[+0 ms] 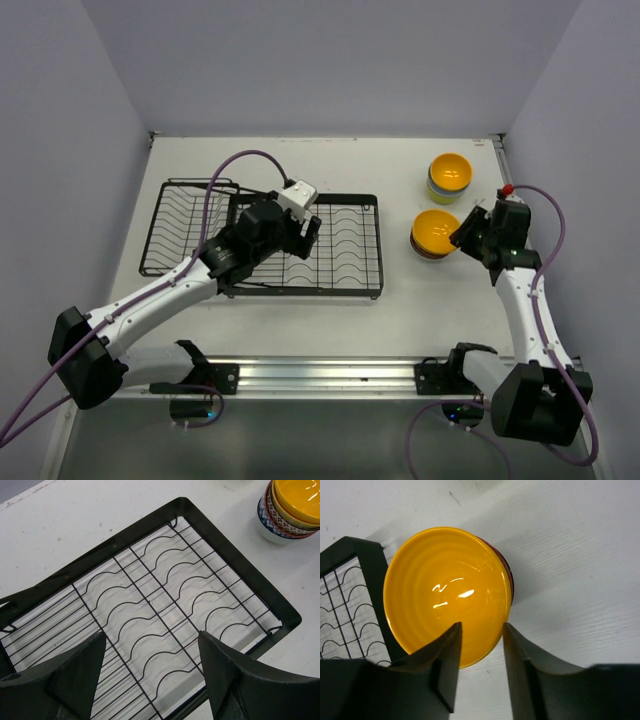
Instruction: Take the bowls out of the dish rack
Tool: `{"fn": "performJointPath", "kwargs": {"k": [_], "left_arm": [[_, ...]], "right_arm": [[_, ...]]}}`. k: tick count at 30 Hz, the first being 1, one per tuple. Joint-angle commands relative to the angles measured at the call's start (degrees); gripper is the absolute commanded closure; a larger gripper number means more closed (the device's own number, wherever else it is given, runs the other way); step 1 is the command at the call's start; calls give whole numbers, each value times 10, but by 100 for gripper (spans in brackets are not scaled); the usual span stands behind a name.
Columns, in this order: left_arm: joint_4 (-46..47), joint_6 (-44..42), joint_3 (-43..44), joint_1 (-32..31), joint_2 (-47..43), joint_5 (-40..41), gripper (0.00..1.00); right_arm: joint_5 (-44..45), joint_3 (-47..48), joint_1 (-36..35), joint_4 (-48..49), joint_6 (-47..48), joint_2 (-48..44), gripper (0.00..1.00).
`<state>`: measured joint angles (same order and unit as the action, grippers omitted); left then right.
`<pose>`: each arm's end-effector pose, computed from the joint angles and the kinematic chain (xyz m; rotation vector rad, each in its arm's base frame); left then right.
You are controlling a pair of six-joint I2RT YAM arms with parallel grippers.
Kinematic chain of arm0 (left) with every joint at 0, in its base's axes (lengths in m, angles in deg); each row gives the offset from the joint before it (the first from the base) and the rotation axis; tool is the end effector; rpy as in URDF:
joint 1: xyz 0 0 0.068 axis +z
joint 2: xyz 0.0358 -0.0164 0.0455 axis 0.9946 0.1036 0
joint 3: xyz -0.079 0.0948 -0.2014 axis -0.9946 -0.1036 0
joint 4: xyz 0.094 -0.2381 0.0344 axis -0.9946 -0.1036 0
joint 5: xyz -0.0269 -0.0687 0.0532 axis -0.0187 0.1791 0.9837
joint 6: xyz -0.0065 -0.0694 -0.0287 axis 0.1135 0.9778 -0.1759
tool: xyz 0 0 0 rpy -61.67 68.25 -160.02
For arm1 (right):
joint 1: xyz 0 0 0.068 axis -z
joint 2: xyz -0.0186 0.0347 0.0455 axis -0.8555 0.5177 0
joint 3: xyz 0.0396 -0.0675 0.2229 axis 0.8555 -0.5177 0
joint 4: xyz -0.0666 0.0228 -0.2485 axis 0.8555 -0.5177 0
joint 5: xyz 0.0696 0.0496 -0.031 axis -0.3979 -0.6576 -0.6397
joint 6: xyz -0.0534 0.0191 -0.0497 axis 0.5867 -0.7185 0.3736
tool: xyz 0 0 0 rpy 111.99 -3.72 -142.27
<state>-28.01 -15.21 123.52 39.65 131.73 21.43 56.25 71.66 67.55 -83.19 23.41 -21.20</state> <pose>0.2285 -0.2097 0.2632 0.5677 1.9585 -0.4015 0.2559 -0.0341 0.2159 0.6070 2.2047 0.2339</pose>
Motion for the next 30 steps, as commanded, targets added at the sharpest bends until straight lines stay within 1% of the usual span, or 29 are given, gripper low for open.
{"fn": "performJointPath", "kwargs": {"k": [1,2,5,6,7,8,9,11,12,13,15,19,21,22,23,25,26,28,29,30], "left_arm": [[12,-4,7,-4,-6,16,22],[12,-6,7,-4,-10,23,22],[7,-25,7,-4,-28,81,21],[12,-33,5,-4,-36,130,21],[18,-38,-3,-4,-44,156,20],[25,-43,-9,-4,-63,183,19],[41,-51,-15,-4,-72,232,18],[54,-56,-29,-4,-98,272,14],[64,-55,-31,-4,-107,308,13],[70,-53,-38,-3,-115,324,12],[98,-49,-52,-3,-144,354,10],[161,-57,-95,-2,-193,371,7],[180,-60,-104,-2,-209,380,3],[181,-61,-109,0,-209,381,2],[181,-61,-109,1,-202,381,2],[170,-57,-99,10,-176,374,1],[145,-34,-91,15,-166,353,1],[117,-1,-67,48,-135,315,0],[81,39,-60,62,-126,263,0],[74,55,-51,97,-117,234,0]], "right_arm": [[-33,14,1,33,-1,-29,53],[-38,20,2,37,-6,-36,49],[-34,36,2,33,-2,-55,40],[-28,43,2,36,-2,-64,38],[-30,46,1,40,-1,-72,34],[-33,50,2,46,-2,-84,32],[-50,51,2,59,-4,-88,30],[-90,57,1,74,-3,-88,25],[-112,59,1,84,-1,-80,19],[-152,62,1,85,0,-75,1],[-160,68,-7,83,5,-75,2],[-132,50,-49,115,2,-81,1],[-83,70,-111,93,22,-61,1],[-54,80,-158,79,34,-38,1],[4,100,-180,53,52,-28,1],[44,109,-225,45,67,-10,1],[64,111,-235,46,69,-7,1],[70,108,-255,53,72,-4,2],[83,104,-261,59,73,-4,1],[85,105,-266,60,75,-3,1]]}}
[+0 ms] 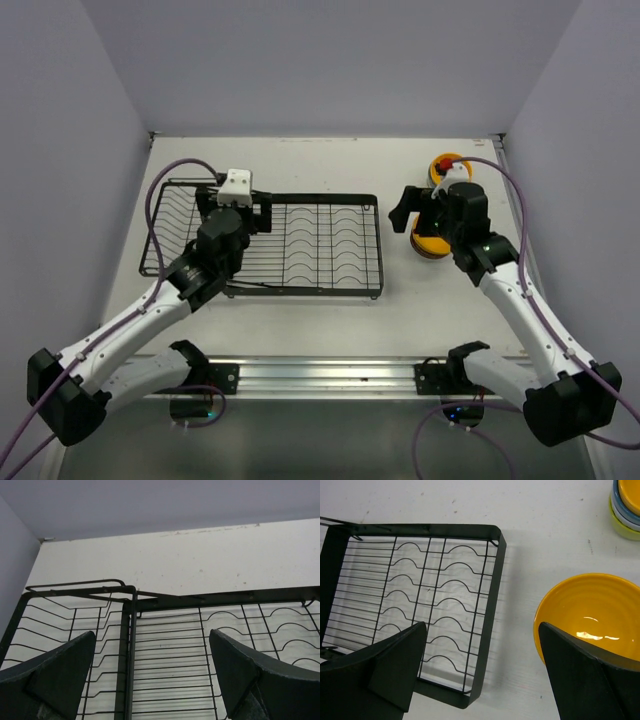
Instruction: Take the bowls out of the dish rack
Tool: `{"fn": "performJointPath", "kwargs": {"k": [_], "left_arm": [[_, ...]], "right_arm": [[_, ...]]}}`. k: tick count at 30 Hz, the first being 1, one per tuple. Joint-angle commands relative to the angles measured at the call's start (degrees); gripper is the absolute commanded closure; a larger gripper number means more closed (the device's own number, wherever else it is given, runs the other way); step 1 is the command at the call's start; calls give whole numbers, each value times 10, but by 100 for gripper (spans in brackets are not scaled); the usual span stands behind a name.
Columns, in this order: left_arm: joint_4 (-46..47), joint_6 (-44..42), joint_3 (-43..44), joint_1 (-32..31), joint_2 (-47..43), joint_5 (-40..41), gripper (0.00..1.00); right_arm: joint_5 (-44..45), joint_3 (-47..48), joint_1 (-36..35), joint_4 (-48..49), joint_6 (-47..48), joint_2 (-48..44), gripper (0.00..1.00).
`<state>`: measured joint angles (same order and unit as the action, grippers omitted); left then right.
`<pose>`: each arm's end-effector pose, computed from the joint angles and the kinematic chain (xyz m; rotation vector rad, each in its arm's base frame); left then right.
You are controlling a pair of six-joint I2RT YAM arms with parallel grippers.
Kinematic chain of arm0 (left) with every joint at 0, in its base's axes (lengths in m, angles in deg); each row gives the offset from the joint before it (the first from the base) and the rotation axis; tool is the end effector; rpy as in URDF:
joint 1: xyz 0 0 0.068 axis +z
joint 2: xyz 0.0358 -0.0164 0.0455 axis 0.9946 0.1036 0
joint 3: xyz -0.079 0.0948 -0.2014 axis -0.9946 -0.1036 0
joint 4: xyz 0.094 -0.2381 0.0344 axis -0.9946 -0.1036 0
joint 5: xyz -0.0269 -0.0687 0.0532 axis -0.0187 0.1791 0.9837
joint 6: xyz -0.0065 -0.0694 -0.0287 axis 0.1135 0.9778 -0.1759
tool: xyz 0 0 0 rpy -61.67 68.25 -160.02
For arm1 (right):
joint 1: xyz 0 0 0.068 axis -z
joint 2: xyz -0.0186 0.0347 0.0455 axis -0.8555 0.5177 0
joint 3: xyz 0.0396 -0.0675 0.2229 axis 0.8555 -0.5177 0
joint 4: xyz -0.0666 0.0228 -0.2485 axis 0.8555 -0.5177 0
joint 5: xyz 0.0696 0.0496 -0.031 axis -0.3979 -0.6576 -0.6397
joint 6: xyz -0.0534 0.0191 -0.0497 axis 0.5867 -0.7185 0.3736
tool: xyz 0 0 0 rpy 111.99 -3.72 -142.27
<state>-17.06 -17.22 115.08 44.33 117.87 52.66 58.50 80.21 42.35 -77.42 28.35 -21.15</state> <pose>0.2253 -0.1337 0.3004 0.0122 1.6968 0.0358 0.2628 0.0804 0.2813 0.0232 2.0566 0.4333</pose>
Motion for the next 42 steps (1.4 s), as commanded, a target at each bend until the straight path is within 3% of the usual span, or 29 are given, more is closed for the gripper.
{"fn": "performJointPath", "kwargs": {"k": [1,4,7,9,13,22,42], "left_arm": [[-43,102,40,66,40,-105,0],[-109,130,83,109,73,-175,1],[-143,120,84,130,39,-137,1],[-87,83,21,130,-8,-90,0],[-4,58,-67,131,-114,-83,0],[-58,63,-20,130,-28,-83,0],[-52,61,-30,131,-32,-90,0]], "right_arm": [[61,23,-15,2,30,-1,1],[87,35,-17,-10,33,2,1],[123,43,-16,-22,37,4,1],[138,34,-17,-17,30,2,1],[138,-4,-17,9,6,3,1],[177,-26,-16,36,-11,16,1],[195,-29,-16,25,-27,34,1]]}}
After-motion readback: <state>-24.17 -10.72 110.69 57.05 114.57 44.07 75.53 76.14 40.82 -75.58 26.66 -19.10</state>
